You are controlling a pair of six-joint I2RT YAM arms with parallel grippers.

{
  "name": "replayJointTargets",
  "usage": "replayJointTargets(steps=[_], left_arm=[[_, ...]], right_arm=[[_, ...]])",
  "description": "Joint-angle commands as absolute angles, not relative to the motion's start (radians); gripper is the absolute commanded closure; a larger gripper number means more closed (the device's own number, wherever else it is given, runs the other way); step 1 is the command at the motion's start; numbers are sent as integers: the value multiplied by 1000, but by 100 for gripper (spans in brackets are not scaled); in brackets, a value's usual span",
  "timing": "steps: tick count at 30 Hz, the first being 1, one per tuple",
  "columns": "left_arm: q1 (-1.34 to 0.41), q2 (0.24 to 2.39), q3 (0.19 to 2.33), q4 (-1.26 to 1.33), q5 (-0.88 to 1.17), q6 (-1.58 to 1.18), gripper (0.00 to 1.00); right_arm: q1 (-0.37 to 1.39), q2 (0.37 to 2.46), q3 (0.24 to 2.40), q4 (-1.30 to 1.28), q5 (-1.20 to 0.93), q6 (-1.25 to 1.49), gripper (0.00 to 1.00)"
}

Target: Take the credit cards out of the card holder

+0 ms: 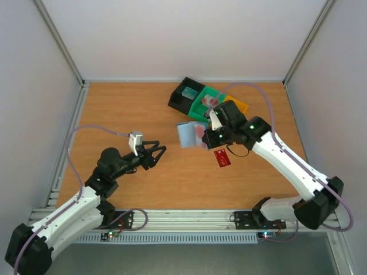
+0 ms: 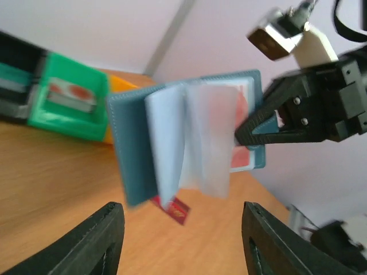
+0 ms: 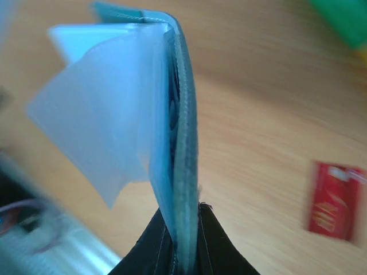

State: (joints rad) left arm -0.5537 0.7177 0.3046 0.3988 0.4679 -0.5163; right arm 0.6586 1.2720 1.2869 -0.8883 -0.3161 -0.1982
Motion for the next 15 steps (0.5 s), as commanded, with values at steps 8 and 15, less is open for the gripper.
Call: replayJointTargets(steps=[8, 15], left_arm=[[-540, 732, 298, 469, 587, -490, 57], [-592, 742, 299, 571, 753, -535, 59]], right_arm=[[817, 1508, 1466, -1154, 273, -14, 99], [920, 1608, 1569, -1014, 64, -43, 99]])
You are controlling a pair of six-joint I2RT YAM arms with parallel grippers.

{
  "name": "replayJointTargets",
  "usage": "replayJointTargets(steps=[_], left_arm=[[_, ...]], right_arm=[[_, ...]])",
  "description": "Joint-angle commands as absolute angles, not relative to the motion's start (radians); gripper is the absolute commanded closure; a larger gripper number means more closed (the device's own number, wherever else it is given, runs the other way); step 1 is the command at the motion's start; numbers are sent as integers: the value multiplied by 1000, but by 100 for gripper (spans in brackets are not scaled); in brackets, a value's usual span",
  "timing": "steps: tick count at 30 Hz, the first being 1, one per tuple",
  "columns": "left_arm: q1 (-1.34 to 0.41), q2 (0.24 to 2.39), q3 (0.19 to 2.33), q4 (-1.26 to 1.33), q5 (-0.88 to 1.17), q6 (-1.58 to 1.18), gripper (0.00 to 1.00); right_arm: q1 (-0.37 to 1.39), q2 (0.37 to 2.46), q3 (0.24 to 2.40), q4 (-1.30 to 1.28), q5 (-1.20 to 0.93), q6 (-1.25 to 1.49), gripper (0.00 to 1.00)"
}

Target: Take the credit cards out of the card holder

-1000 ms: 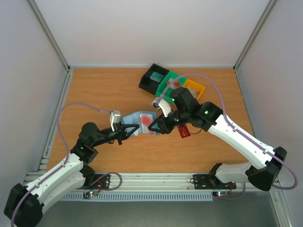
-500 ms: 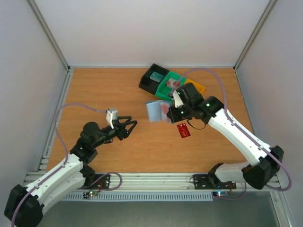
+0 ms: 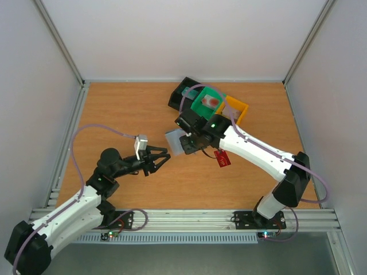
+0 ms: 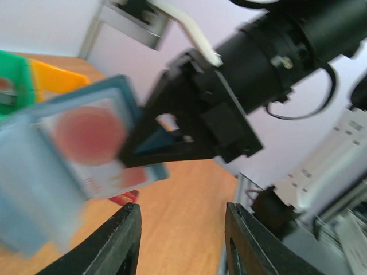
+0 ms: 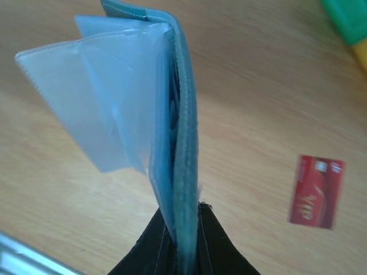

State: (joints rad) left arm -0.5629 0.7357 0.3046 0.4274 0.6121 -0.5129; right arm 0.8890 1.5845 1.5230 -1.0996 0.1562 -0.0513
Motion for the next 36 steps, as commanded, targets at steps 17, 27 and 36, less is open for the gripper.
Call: replayJointTargets(steps=[17, 27, 36], left_arm=[[-566, 759, 290, 399, 453, -601, 63], [-557, 742, 287, 433, 529, -557, 58], [-555, 672, 285, 619, 772, -566, 78]], right_arm=[[936, 1494, 1455, -824, -175, -196, 99], [936, 1367, 1371, -720, -383, -305, 99], [930, 1313, 1332, -706, -505, -439, 98]])
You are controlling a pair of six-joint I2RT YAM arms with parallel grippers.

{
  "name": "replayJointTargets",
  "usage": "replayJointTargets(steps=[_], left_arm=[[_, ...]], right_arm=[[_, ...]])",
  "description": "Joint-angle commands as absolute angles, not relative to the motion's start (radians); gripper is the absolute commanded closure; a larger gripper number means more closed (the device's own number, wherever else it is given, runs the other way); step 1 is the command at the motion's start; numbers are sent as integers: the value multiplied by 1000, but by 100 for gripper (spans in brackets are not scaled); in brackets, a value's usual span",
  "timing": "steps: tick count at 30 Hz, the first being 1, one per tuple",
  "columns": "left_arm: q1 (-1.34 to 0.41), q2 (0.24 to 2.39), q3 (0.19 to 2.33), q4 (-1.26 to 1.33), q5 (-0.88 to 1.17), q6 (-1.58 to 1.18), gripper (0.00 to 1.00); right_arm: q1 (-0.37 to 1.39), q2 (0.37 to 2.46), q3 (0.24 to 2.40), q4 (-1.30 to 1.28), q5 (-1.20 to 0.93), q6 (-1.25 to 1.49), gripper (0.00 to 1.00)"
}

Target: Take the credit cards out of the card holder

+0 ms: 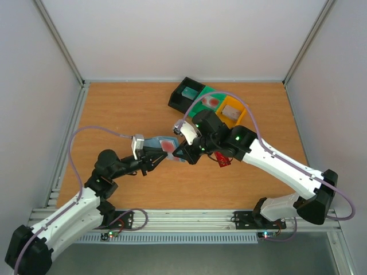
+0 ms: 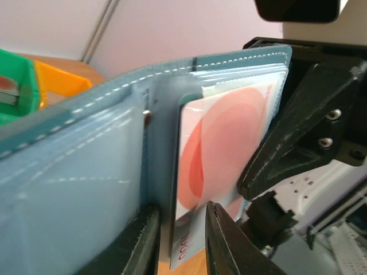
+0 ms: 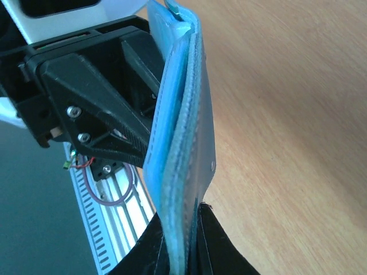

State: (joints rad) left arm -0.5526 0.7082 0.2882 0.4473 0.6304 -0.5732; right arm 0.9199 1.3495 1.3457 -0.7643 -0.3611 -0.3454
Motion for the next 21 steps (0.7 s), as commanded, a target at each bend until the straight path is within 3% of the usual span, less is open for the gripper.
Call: replayJointTargets(steps=[1, 6, 13, 21], left_arm=[[-554, 663, 286, 631, 792, -570, 81], [-551, 626, 290, 667, 847, -596, 99], [-549, 615, 282, 712, 856, -586, 100], [-551, 612, 300, 746, 853, -589, 75]], right_arm=[[930, 1305, 1333, -709, -518, -447, 98], [928, 1265, 1321, -702, -557, -484, 97], [927, 1272, 1323, -697, -576, -486, 96], [926, 1298, 1325, -649, -621, -508, 94]])
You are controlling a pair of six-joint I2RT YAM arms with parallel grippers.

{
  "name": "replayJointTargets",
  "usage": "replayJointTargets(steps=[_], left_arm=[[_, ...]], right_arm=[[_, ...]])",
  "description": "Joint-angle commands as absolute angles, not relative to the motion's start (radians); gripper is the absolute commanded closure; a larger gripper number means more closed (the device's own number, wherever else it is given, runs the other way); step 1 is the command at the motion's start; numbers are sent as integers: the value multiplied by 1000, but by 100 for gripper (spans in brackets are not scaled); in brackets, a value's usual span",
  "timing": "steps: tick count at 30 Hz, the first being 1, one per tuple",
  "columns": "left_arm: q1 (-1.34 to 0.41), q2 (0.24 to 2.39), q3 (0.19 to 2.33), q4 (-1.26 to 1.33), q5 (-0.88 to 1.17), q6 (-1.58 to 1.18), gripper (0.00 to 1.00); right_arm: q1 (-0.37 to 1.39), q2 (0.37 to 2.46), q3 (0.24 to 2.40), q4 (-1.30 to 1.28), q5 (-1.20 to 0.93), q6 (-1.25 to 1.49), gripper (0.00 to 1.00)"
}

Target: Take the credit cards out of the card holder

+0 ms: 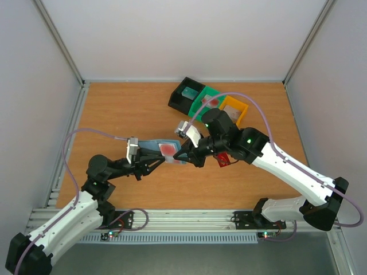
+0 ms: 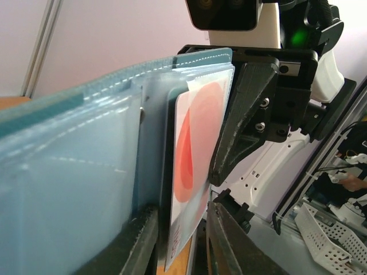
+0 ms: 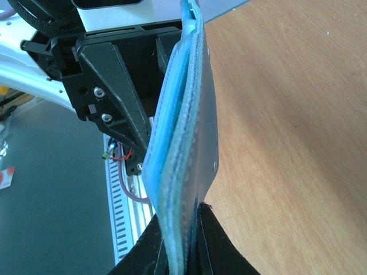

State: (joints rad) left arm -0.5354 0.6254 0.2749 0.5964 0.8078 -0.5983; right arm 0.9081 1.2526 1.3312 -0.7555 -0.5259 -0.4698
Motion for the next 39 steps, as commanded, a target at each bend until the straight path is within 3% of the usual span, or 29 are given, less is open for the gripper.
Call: replayJointTargets(steps=[1, 3, 5, 6, 17, 23, 32, 39], left_arm=[[-551, 613, 307, 749, 858, -589, 76], [-551, 611, 319, 748, 872, -584, 82], [-551, 602, 322, 729, 874, -579, 98], [-550, 598, 320, 718, 874, -579, 100], [-545, 590, 307, 697, 857, -584, 100], [-522, 587, 299, 664, 860, -598, 100], [-477, 590, 306, 595, 886, -579, 100], [-450, 584, 313, 568, 932, -568, 100]], right_arm=[[926, 1305, 1331, -644, -629, -512, 94], [925, 1312, 1337, -638, -638, -521, 94], [914, 1312, 1334, -635, -640, -521, 94], [906, 1309, 1330, -634, -648, -519, 94], [823, 1237, 1226, -595, -718, -474, 80], [780, 1220, 1212, -629, -783, -482, 80], [759, 1192, 1211, -710, -812, -527, 97], [734, 1149, 1208, -744, -807, -546, 98]])
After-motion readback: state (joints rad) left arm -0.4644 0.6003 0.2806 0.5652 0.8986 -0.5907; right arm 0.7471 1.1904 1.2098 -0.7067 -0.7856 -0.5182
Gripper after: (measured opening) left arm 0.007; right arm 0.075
